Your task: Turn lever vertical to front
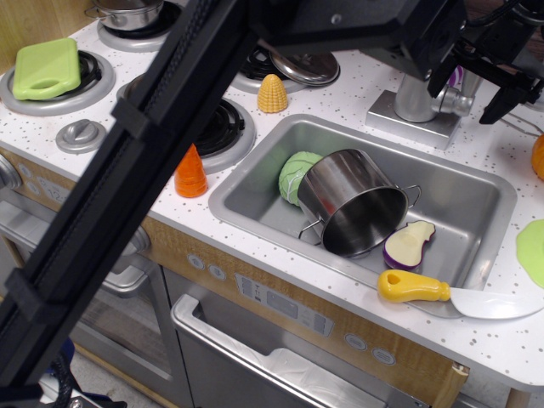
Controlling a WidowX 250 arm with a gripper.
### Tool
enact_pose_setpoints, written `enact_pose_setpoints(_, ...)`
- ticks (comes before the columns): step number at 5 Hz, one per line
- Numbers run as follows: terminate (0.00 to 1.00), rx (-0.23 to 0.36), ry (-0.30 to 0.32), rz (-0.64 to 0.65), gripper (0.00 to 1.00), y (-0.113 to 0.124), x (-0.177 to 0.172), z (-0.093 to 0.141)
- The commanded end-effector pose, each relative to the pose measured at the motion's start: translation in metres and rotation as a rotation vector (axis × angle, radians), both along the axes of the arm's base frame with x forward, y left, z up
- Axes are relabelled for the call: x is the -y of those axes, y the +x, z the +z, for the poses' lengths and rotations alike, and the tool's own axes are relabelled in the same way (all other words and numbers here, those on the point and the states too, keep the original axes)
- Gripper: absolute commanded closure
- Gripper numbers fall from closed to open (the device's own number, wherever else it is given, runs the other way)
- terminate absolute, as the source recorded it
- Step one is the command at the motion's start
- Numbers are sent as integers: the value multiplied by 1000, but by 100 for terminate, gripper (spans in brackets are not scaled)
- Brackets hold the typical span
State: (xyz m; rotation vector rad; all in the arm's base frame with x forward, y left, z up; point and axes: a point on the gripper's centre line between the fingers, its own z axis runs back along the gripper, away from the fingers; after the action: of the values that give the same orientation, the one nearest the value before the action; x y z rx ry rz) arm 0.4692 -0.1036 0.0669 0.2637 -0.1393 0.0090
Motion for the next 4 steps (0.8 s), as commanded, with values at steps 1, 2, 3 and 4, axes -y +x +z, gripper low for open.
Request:
enact_pose_setpoints(1, 0, 0, 0, 0, 0, 0, 0, 0)
enact_pose_setpoints(2, 0, 66, 56, -41, 0, 0, 3, 16)
enact_pose_setpoints(3, 0, 111, 97, -77, 0, 1, 5, 39)
enact_pose_setpoints(4, 0, 157, 148, -99, 0, 7, 4, 62)
